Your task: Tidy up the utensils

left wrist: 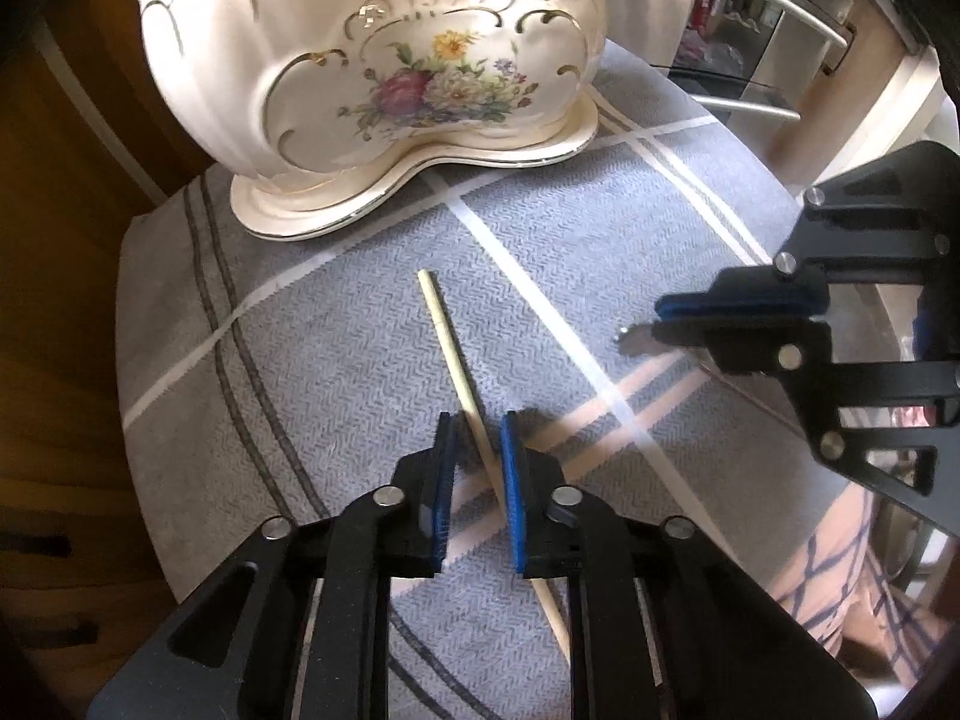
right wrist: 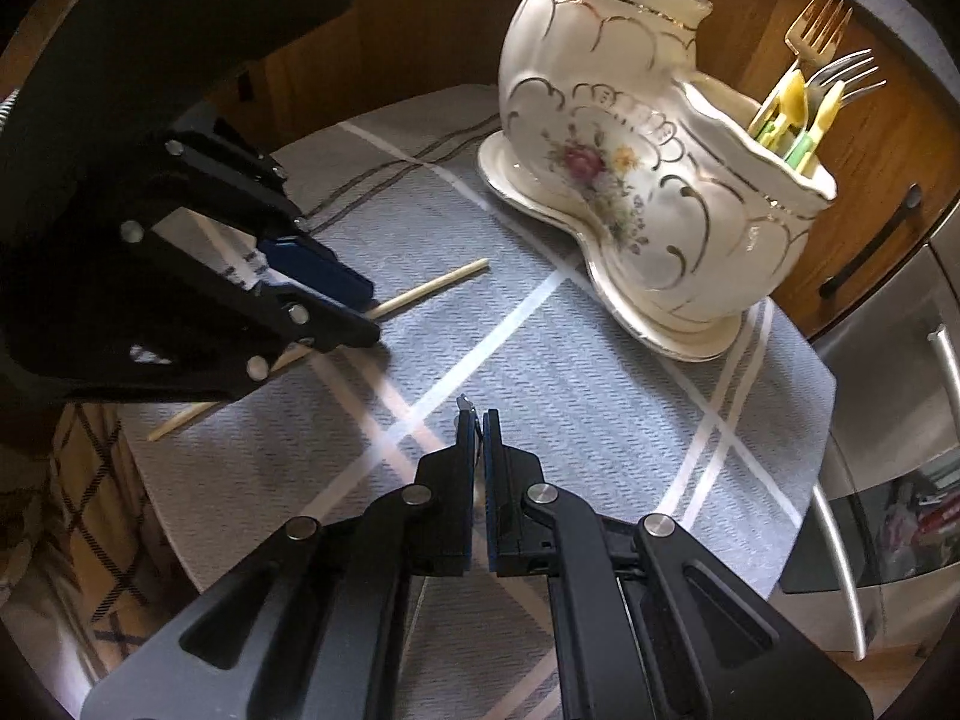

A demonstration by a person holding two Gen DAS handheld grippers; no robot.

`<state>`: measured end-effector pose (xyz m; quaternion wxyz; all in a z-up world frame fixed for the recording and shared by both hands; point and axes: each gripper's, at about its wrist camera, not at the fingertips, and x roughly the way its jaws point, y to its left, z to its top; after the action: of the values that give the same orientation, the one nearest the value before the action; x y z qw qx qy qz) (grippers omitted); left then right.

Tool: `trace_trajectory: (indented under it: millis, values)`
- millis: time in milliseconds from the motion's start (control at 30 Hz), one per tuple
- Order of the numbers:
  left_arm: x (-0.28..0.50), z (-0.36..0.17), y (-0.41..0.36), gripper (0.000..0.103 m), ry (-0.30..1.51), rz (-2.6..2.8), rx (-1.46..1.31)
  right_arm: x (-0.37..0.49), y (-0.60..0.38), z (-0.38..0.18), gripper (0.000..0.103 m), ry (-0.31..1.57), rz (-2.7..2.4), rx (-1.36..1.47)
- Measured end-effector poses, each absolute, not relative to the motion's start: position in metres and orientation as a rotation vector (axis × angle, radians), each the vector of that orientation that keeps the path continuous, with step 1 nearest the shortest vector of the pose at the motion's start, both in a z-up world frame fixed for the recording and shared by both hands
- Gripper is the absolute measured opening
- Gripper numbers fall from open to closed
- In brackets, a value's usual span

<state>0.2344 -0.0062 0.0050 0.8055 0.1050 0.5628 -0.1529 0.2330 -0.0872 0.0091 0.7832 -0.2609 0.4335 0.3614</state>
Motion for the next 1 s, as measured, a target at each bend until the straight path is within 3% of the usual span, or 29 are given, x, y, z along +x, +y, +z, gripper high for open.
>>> trace_trajectory:
  millis: [67,367,633,1000]
  values:
    - [0.239,0.004,0.004,0.005,1.197,-0.320,0.186,0.234,-0.087,0.009,0.002,0.941,0.793,-0.549]
    - [0.225,0.013,0.036,0.004,1.084,-0.301,0.033,0.247,-0.107,0.018,0.002,0.911,0.775,-0.426]
    - [0.198,0.057,0.055,0.004,0.857,-0.287,-0.046,0.238,-0.122,0.046,0.002,0.754,0.717,-0.412]
    - [0.186,0.085,0.052,0.004,0.712,-0.243,-0.030,0.238,-0.139,0.083,0.002,0.574,0.612,-0.336]
